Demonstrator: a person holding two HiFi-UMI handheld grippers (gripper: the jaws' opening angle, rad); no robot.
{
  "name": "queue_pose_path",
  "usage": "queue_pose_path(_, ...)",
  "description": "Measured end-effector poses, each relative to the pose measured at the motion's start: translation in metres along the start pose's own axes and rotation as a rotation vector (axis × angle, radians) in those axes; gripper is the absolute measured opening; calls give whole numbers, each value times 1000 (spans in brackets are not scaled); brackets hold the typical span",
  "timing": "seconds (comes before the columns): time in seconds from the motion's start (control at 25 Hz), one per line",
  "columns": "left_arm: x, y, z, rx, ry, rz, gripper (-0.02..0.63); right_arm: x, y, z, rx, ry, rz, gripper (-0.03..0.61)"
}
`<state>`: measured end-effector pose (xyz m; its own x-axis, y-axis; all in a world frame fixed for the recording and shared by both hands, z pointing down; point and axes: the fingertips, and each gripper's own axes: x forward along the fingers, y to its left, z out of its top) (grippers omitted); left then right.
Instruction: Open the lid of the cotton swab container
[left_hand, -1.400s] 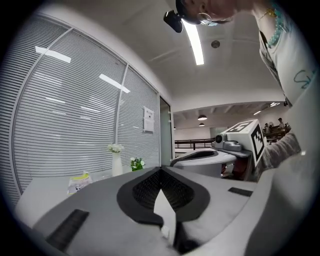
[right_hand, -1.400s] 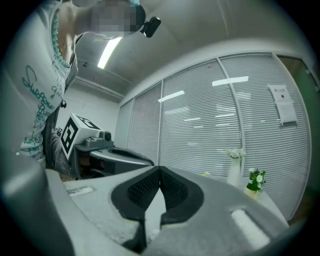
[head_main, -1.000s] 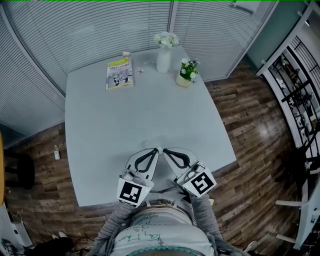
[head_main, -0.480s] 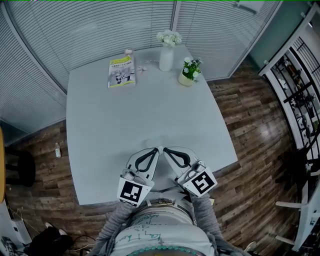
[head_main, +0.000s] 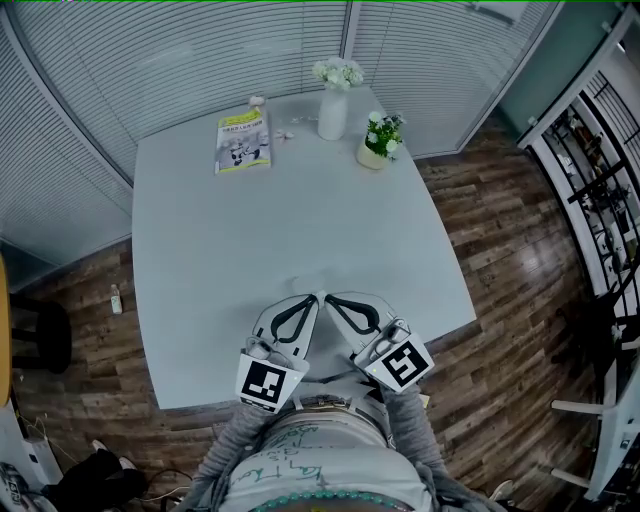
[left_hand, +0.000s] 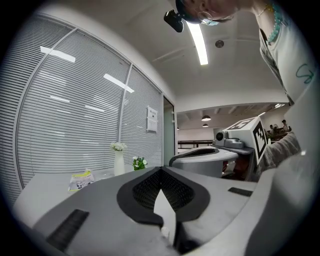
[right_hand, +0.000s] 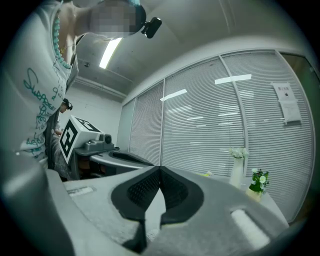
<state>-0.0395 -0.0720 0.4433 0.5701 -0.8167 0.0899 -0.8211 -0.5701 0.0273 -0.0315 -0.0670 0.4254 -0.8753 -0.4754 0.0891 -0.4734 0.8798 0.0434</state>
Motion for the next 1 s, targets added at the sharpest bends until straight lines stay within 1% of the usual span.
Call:
queue_pose_path(0.52, -2, 2, -1, -5, 6, 8, -2, 3, 5, -1, -4, 13, 26, 2)
queue_pose_path(0.8, -1, 5, -5, 0, 19, 8, -2, 8, 3, -3, -6, 18, 30, 2)
queue_pose_path(1.0, -1, 3, -9, -10, 26, 7, -2, 7, 3, -5, -6, 26, 29, 2)
